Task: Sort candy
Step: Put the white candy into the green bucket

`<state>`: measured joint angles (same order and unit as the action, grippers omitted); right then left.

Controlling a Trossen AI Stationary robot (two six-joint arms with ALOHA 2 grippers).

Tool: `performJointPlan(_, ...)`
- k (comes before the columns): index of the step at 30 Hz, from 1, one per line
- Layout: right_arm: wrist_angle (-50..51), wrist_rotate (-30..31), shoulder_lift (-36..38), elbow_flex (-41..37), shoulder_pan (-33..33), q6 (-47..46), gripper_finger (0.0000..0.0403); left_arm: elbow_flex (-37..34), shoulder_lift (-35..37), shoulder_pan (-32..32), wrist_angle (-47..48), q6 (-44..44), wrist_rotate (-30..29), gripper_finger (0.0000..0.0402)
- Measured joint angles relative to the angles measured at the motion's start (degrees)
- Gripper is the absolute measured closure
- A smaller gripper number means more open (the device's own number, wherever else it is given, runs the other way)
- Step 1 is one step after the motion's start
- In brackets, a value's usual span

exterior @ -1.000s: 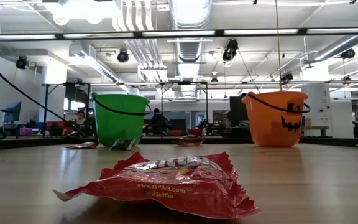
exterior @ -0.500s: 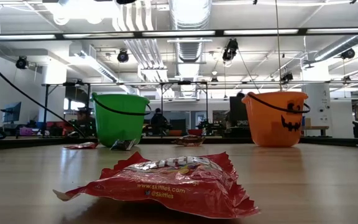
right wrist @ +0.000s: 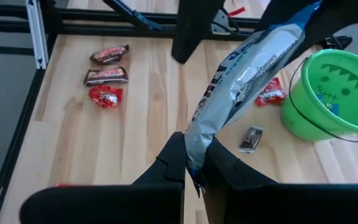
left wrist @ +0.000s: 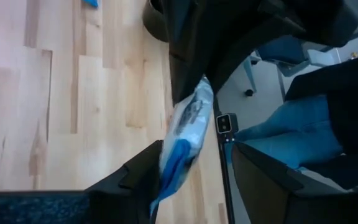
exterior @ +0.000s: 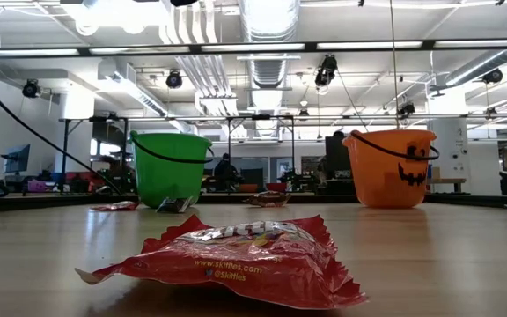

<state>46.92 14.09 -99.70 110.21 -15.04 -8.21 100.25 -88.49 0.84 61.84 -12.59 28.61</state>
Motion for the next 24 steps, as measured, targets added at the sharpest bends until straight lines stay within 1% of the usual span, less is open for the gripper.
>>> performJointPlan(5,-0.49,-0.56,0.0,0.0,0.15,-0.13,0.039,0.02,0.0,-0.04,-1.02,1.03,-0.23,0.0246)
performJointPlan(10,-1.38,-1.88,0.0,0.0,0.14,-0.11,0.039,0.11,0.0,0.0,-2.46,2.57,-1.02,0.0273)
performJointPlan(16,-1.38,-1.99,0.0,0.0,0.42,-0.12,0.039,0.11,0.0,0.02,-2.55,2.94,-1.09,0.0322)
performJointPlan(22,-1.34,-2.05,0.0,-0.02,0.45,0.31,0.039,0.11,0.02,0.02,-2.42,2.94,-1.09,0.0388)
performJointPlan(24,-1.34,-2.03,0.0,-0.02,0.47,0.29,0.039,0.11,0.02,0.02,-2.32,2.94,-1.11,0.0394)
